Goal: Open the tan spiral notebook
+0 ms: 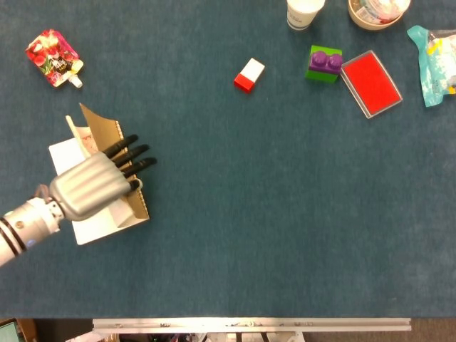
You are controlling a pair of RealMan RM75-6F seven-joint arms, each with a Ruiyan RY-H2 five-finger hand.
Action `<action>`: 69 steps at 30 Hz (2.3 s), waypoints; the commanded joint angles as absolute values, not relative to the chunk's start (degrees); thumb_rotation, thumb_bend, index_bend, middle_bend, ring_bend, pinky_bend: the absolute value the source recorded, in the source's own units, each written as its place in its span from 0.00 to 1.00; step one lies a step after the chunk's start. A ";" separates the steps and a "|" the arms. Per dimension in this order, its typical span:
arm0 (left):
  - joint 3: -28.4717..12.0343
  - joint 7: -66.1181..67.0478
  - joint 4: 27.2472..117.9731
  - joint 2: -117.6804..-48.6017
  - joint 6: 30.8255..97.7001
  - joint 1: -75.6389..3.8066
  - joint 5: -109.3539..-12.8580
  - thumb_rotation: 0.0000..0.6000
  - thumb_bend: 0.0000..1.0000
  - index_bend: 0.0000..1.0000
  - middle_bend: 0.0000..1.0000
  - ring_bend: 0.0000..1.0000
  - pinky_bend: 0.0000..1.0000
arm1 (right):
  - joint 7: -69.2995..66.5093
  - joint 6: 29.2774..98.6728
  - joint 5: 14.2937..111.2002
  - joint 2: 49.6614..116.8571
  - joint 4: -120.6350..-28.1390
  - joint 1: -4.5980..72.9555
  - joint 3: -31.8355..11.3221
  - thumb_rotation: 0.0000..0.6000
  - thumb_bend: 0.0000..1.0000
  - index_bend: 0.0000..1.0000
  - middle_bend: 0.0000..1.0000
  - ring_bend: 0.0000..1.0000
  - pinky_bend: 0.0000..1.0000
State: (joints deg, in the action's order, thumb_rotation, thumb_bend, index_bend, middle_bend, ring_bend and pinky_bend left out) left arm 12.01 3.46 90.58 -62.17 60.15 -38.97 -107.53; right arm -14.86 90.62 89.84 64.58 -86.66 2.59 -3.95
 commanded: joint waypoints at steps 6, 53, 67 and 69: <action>8.60 16.88 99.59 -62.68 50.38 -43.35 -107.23 1.00 0.66 0.63 0.11 0.00 0.00 | -15.62 90.93 89.65 64.55 -86.13 2.32 -3.99 1.00 0.39 0.36 0.37 0.23 0.29; 5.27 69.65 119.85 -81.11 50.14 -59.23 -47.88 1.00 0.67 0.03 0.05 0.00 0.00 | -22.37 92.10 88.08 66.24 -80.41 0.42 -4.29 1.00 0.39 0.36 0.37 0.23 0.29; 7.31 53.34 122.34 -69.34 53.30 -55.57 -56.05 1.00 0.66 0.02 0.05 0.00 0.00 | -22.47 91.48 88.52 66.03 -80.61 1.02 -4.48 1.00 0.39 0.36 0.37 0.23 0.29; 8.04 48.69 121.57 -67.04 55.10 -52.85 -60.10 1.00 0.65 0.02 0.05 0.00 0.00 | -22.31 91.22 88.57 65.90 -80.74 1.15 -4.44 1.00 0.39 0.36 0.37 0.23 0.29</action>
State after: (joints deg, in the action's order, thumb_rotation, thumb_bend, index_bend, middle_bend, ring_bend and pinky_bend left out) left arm 6.93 53.47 121.96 -70.27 53.12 -55.90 -55.73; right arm -22.34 91.24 88.56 65.93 -80.71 1.12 -4.45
